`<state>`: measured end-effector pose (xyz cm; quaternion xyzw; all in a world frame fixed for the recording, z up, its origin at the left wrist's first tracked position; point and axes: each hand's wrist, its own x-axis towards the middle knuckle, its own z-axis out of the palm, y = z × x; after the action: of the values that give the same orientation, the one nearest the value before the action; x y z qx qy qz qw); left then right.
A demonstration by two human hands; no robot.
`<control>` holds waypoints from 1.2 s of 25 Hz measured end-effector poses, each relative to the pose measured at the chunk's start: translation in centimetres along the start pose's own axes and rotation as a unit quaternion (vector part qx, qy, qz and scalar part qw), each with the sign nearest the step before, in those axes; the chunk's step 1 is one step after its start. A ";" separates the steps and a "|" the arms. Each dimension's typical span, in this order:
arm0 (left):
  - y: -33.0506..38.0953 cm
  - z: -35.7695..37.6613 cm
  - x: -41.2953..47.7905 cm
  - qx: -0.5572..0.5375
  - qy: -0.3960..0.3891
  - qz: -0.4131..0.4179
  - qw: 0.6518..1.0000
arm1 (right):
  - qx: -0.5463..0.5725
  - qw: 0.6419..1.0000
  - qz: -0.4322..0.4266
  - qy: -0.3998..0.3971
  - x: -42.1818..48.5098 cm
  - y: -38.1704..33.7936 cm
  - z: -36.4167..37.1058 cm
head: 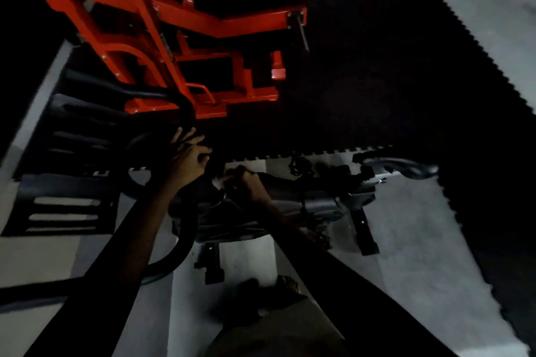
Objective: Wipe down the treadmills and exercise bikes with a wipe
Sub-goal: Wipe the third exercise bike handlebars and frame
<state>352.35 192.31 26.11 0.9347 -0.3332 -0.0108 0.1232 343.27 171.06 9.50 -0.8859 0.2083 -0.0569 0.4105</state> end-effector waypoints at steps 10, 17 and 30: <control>8.2 3.1 6.6 -0.078 -0.068 0.127 0.986 | -0.037 0.974 0.102 0.201 -11.9 -0.4 -17.3; 21.5 9.4 10.5 -0.125 -0.153 0.212 0.957 | -0.041 0.916 0.282 0.282 -10.6 8.6 -26.8; 33.8 17.7 14.7 -0.122 -0.252 0.252 0.926 | 0.008 0.895 0.318 0.313 -8.5 17.8 -30.0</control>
<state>341.00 153.88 17.85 0.7638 -0.5742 -0.2554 0.1469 321.68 143.24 16.43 -0.7056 0.5960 -0.1995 0.3275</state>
